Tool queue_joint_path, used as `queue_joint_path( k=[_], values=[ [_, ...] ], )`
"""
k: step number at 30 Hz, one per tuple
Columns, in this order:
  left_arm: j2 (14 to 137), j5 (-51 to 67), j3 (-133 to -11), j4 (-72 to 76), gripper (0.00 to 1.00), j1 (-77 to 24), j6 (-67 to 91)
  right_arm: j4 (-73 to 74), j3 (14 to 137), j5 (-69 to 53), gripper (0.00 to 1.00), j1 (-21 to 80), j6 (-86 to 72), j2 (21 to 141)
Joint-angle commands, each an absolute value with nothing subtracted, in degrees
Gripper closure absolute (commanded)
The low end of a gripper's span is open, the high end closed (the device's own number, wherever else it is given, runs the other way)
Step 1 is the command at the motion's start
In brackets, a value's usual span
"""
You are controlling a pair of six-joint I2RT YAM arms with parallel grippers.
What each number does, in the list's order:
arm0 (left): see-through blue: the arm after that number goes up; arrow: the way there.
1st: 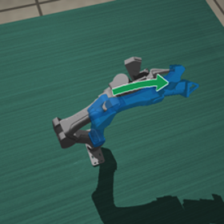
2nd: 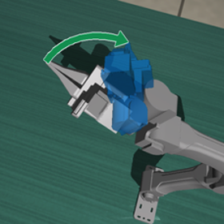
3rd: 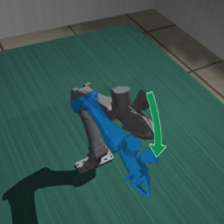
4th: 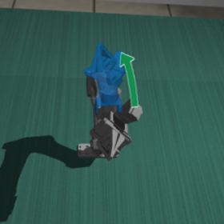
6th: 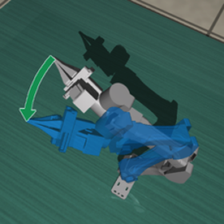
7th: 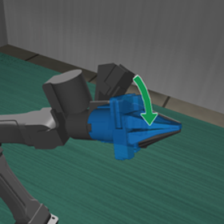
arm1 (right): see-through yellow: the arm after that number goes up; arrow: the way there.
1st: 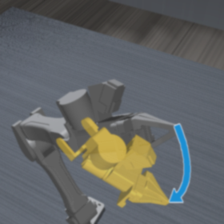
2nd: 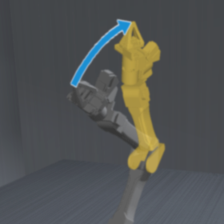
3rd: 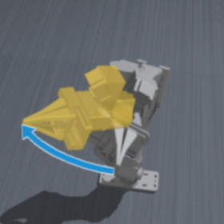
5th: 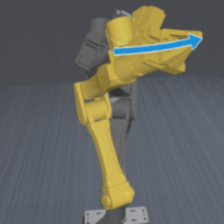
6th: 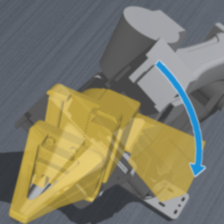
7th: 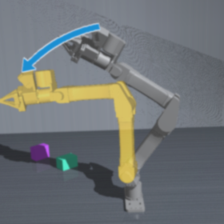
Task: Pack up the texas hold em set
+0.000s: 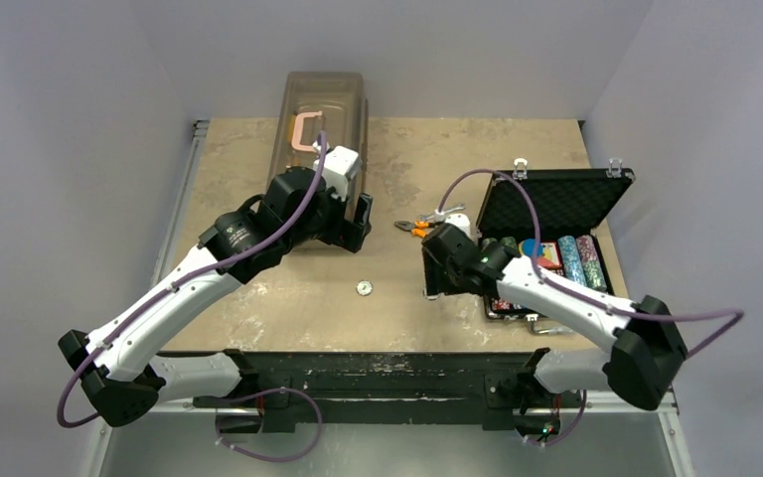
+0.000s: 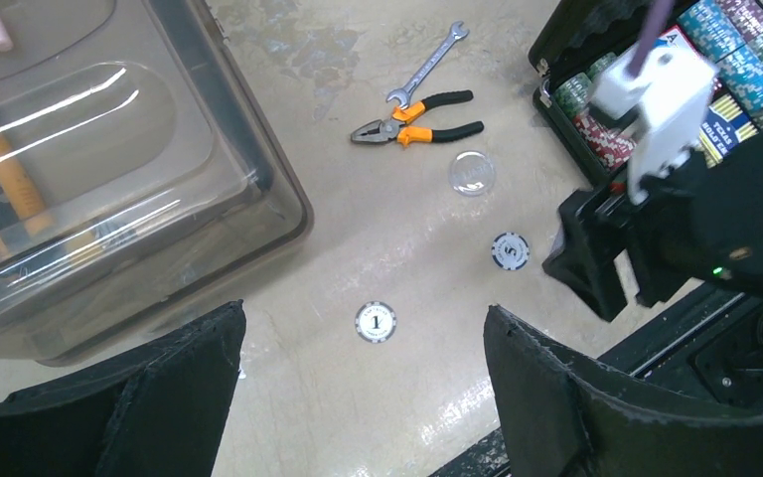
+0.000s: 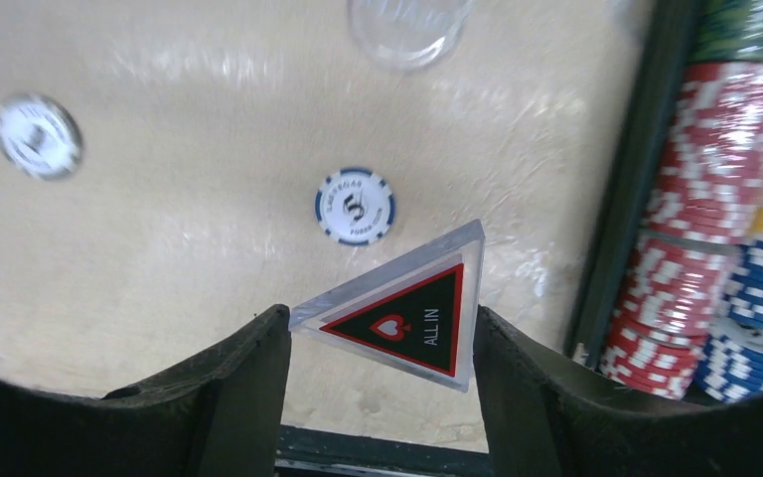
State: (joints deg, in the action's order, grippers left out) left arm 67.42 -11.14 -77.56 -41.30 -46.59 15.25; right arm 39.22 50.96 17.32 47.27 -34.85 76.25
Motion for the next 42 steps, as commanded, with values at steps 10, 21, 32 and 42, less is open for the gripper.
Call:
queue_joint_path(
  k=[10,21,32,42],
  values=[
    [64.8,-10.8,-79.4,-40.5,0.14,-47.2,14.7,46.2,48.3,21.4,0.97,7.6,-44.4,58.5],
    [64.3,-10.7,-79.5,-40.7,0.14,-47.5,14.7,44.5,45.7,10.0,0.97,-14.5,-49.0,66.1],
    [64.0,-9.6,-79.6,-40.5,0.13,-47.5,14.7,44.7,42.6,10.5,1.00,-15.5,-60.2,67.0],
    [63.9,-8.6,-80.1,-40.7,0.13,-47.6,14.6,45.8,40.3,14.5,0.87,-15.5,-64.8,66.2]
  ],
)
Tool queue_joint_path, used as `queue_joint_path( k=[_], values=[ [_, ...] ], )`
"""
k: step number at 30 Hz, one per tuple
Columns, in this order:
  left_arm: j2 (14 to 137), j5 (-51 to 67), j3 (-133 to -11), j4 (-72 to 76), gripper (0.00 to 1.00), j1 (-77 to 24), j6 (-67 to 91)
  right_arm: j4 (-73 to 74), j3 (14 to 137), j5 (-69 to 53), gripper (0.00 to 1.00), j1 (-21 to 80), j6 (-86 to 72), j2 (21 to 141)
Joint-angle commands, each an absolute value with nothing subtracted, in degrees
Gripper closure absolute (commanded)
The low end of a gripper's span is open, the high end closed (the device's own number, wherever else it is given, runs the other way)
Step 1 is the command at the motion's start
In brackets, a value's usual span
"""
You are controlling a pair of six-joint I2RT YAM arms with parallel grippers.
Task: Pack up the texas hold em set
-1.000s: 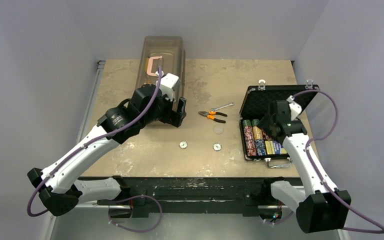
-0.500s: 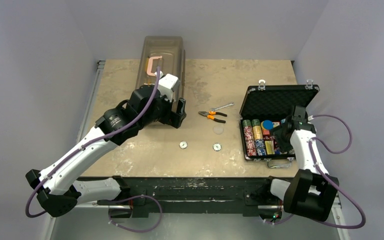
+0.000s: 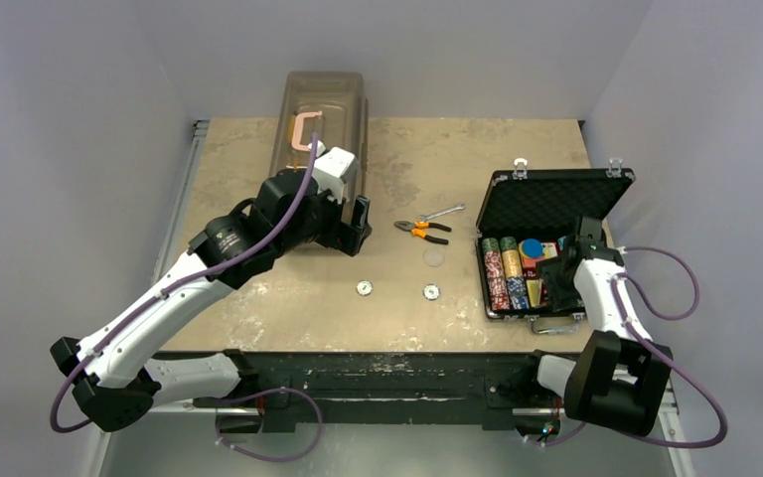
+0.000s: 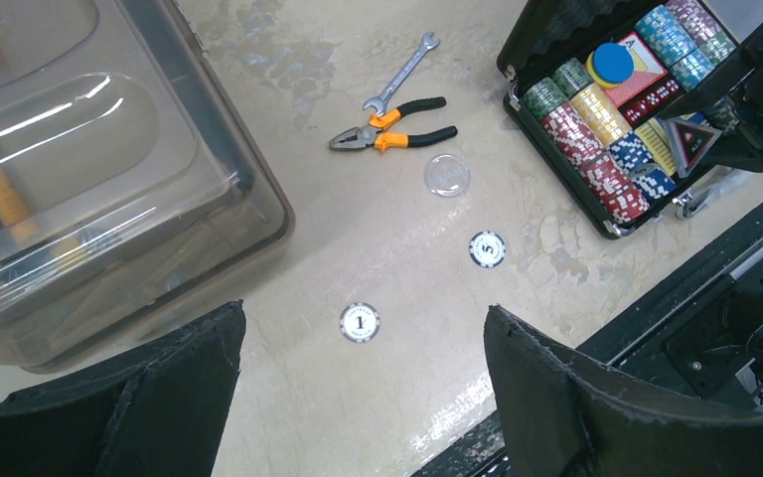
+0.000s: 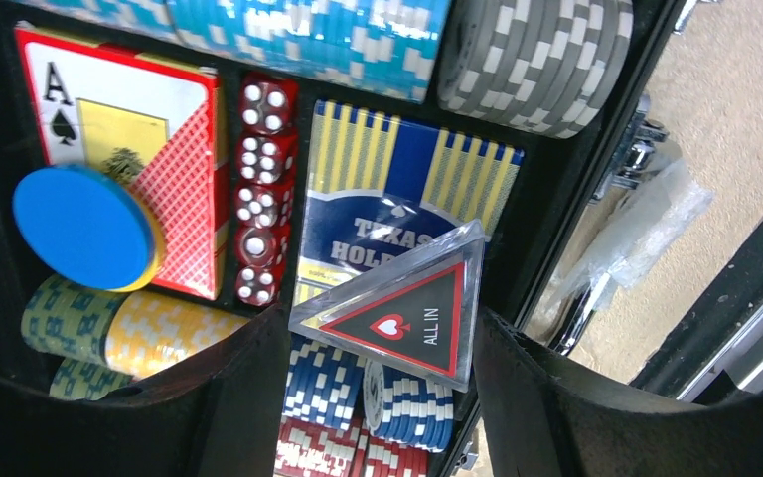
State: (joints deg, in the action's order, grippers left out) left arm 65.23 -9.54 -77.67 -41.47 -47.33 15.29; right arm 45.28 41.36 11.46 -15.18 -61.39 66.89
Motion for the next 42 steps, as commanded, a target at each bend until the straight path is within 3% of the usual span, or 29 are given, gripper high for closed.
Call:
queue_joint_path(
  k=[1,10,15,17,18,21,22,26,31,38,42],
  values=[
    [63.8,-8.5,-80.1,-40.7,0.13,-47.6,14.7,45.7,40.1,14.3,0.82,-15.5,-64.9,66.4],
    [63.8,-8.3,-80.1,-40.7,0.13,-47.5,14.7,48.9,41.2,13.2,0.24,-15.5,-61.4,61.3],
    [63.9,-8.3,-80.0,-40.7,0.13,-47.6,14.6,52.2,43.0,13.4,0.03,-15.5,-58.5,57.6],
    [64.0,-8.5,-80.0,-40.6,0.13,-47.6,14.7,51.0,43.3,12.3,0.01,-15.6,-56.4,57.0],
    [64.1,-8.5,-79.9,-40.6,0.13,-47.5,14.7,48.5,43.1,11.2,0.02,-15.5,-53.6,56.5],
    [64.4,-8.3,-80.0,-40.8,0.13,-47.6,14.8,36.8,41.1,5.5,0.44,-15.5,-46.5,55.5],
    [64.3,-8.1,-80.1,-40.8,0.13,-47.5,14.9,33.3,39.8,6.2,0.51,-15.5,-46.4,55.8],
    [64.5,-8.0,-79.7,-40.5,0.13,-47.6,15.2,19.3,38.1,5.6,0.67,-15.5,-43.6,59.3],
    [64.7,-8.4,-79.8,-40.8,0.13,-47.5,15.1,13.3,41.3,6.7,0.88,-15.5,-45.2,68.7],
    [65.1,-8.6,-79.8,-40.7,0.13,-47.5,14.9,9.1,42.4,10.6,0.93,-15.6,-45.3,73.9],
    [65.1,-8.6,-80.0,-40.8,0.13,-47.5,14.9,9.1,42.4,12.4,0.74,-15.7,-44.6,75.0]
  ],
)
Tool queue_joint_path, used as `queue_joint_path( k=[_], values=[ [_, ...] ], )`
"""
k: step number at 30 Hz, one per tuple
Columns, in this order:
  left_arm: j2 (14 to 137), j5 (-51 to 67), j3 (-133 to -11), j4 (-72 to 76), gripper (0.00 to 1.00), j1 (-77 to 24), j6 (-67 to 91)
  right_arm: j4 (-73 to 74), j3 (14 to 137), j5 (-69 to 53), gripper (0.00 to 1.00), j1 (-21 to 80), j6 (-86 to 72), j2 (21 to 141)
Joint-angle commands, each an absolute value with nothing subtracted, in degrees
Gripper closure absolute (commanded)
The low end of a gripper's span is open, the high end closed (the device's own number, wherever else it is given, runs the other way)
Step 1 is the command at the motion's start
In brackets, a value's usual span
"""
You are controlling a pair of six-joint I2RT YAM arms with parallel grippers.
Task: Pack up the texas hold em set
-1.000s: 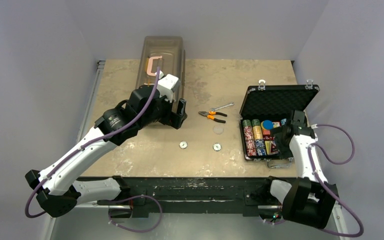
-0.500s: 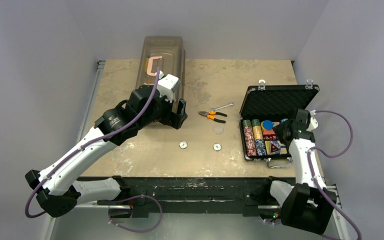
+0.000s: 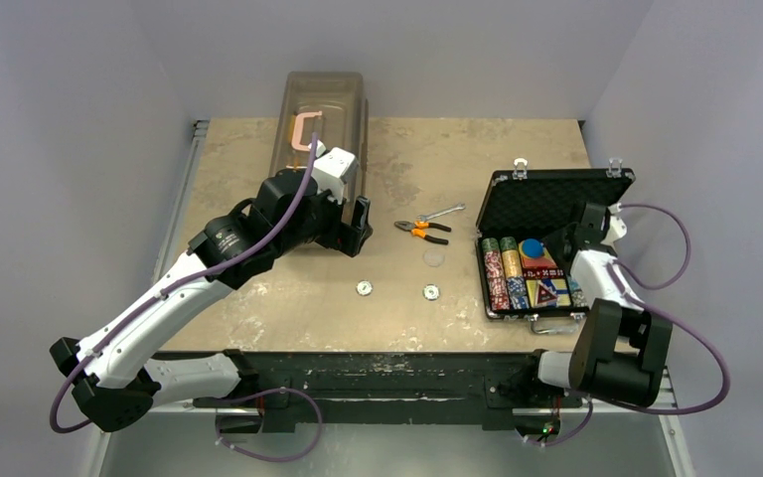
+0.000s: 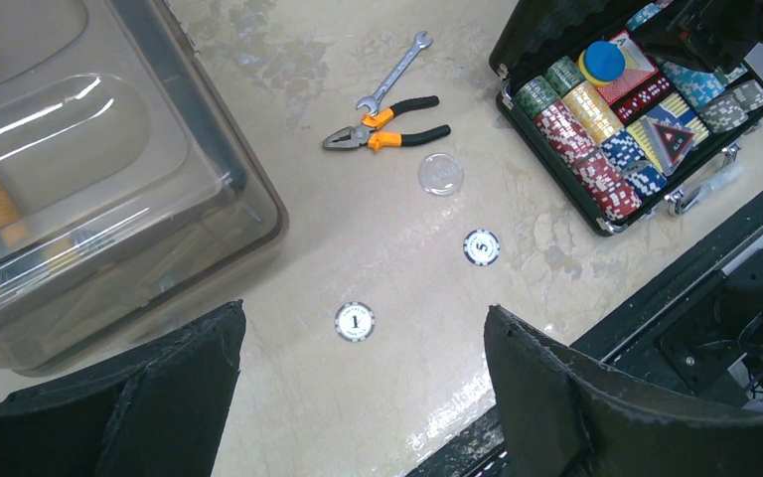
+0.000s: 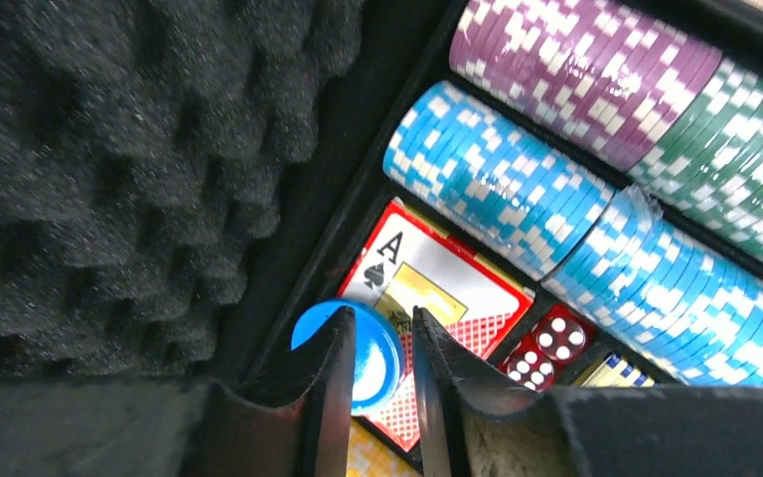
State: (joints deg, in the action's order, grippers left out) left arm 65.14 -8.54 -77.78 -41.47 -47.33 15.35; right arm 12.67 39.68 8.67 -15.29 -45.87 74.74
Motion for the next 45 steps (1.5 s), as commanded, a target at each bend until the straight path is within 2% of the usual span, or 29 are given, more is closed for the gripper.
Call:
queue_joint_path(
  k=[1,4,7,10,20,26,30,32,35,38,41,45],
  values=[
    [65.1,-8.6,-79.9,-40.8,0.13,-47.5,14.9,9.0,42.3,12.4,0.72,-15.9,-44.6,75.4],
    [65.3,-8.5,-79.9,-40.8,0.13,-47.6,14.9,7.9,41.9,11.3,0.71,-16.1,-44.6,76.9],
    [65.4,-8.5,-79.9,-40.8,0.13,-47.5,14.8,6.7,41.8,8.0,0.65,-16.2,-45.4,79.0],
    [65.5,-8.7,-79.8,-40.8,0.13,-47.6,14.8,4.6,41.0,4.3,0.63,-16.2,-46.2,80.1],
    [65.9,-8.5,-80.0,-40.9,0.13,-47.6,14.8,3.7,37.2,-3.1,0.63,-16.2,-46.5,76.1],
    [66.4,-8.3,-79.8,-40.8,0.13,-47.5,15.0,7.9,40.6,1.9,0.62,-16.2,-41.8,73.2],
    [66.5,-8.9,-79.8,-40.9,0.13,-47.6,15.0,14.6,44.6,12.9,0.45,-14.8,-36.5,68.5],
    [66.6,-9.0,-79.8,-41.0,0.13,-47.6,14.9,16.9,45.7,15.2,0.37,-11.4,-34.8,65.8],
    [66.6,-9.0,-79.8,-41.0,0.13,-47.6,15.0,21.0,46.4,18.8,0.28,-0.2,-34.5,63.1],
    [66.5,-9.0,-79.8,-40.9,0.13,-47.6,15.0,21.9,44.2,22.1,0.18,15.1,-35.9,59.7],
    [66.5,-9.6,-79.7,-41.0,0.13,-47.7,14.9,19.9,41.5,26.9,0.02,29.3,-35.6,58.4],
    [66.6,-10.3,-79.4,-40.8,0.13,-47.6,14.8,16.8,43.8,31.1,0.01,43.0,-29.7,65.7]
  ],
)
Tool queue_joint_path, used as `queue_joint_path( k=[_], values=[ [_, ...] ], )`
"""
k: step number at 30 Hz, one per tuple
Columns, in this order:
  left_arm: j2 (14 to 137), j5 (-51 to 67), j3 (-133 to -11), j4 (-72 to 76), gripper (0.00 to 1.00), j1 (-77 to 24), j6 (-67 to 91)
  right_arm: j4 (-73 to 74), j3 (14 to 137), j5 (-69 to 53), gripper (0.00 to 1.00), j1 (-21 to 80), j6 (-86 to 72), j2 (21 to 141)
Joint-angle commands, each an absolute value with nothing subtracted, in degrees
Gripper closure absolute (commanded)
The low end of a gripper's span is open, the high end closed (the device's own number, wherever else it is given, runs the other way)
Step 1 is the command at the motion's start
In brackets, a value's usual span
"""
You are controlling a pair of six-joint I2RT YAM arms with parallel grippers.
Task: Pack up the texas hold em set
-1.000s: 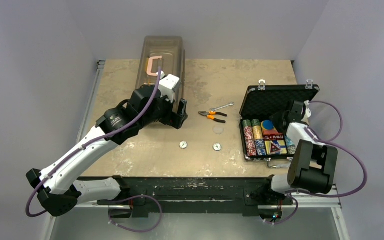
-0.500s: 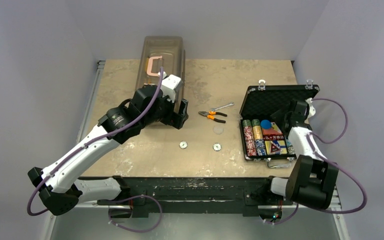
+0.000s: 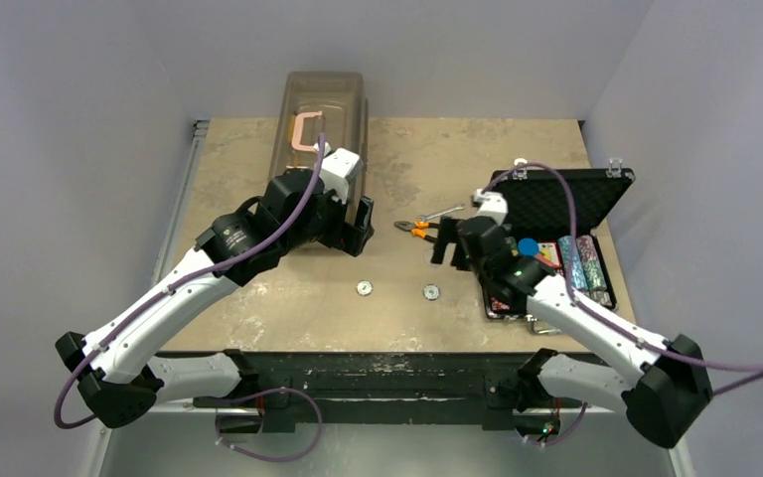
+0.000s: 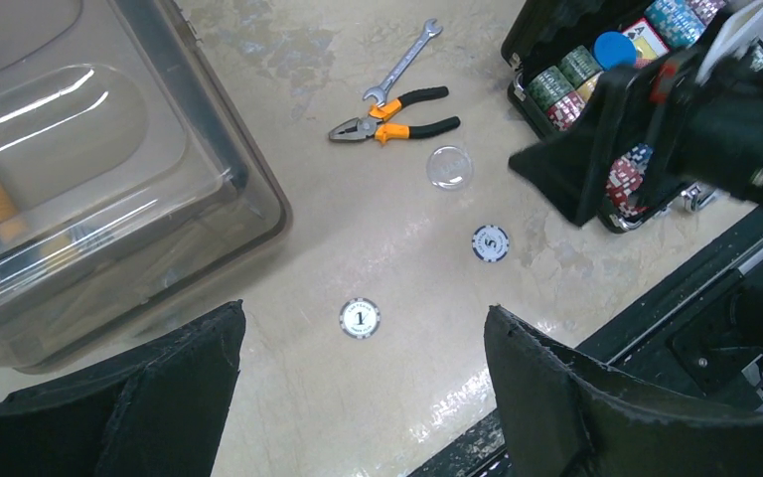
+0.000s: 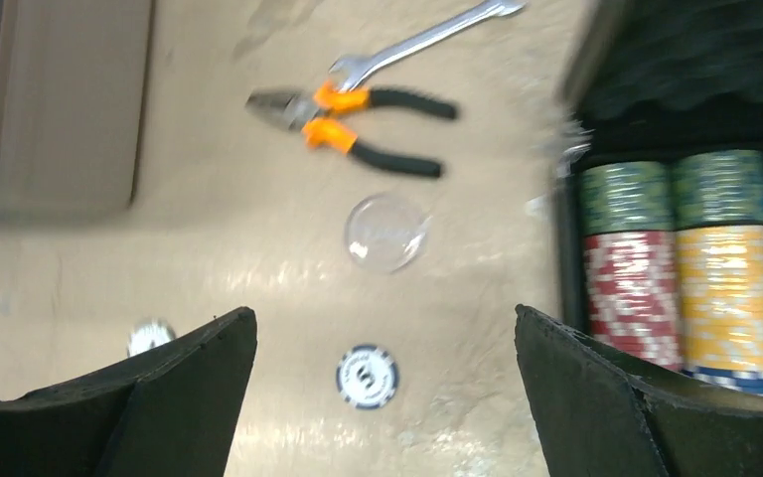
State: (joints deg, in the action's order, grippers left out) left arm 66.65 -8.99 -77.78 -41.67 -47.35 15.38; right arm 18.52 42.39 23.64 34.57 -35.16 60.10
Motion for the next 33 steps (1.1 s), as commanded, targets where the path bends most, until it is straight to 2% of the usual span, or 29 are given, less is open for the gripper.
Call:
queue_joint_path(
  k=[1,6,10,17,21,33],
  values=[
    [66.6,-10.3,-79.3,-40.6,0.13,-47.6,14.9,16.2,45.1,29.7,0.01,44.7,-28.4,68.6],
    [68.0,-11.4,-79.3,-40.9,0.13,-47.8,14.5,18.3,53.4,20.9,0.01,44.6,-28.4,85.1],
    [69.1,-12.0,-79.5,-41.1,0.13,-48.1,14.1,23.8,59.7,21.4,0.01,44.3,-29.7,93.2],
    [69.3,-12.0,-79.6,-41.2,0.13,-48.1,14.1,20.7,58.7,14.6,0.04,38.6,-29.7,95.7],
    [69.3,-11.9,-79.7,-41.4,0.13,-48.2,14.1,19.4,58.1,15.3,0.06,37.0,-28.3,96.6],
    [69.3,-12.0,-79.8,-41.5,0.13,-48.2,14.0,14.6,56.8,15.2,0.28,34.6,-27.1,99.5]
  ],
)
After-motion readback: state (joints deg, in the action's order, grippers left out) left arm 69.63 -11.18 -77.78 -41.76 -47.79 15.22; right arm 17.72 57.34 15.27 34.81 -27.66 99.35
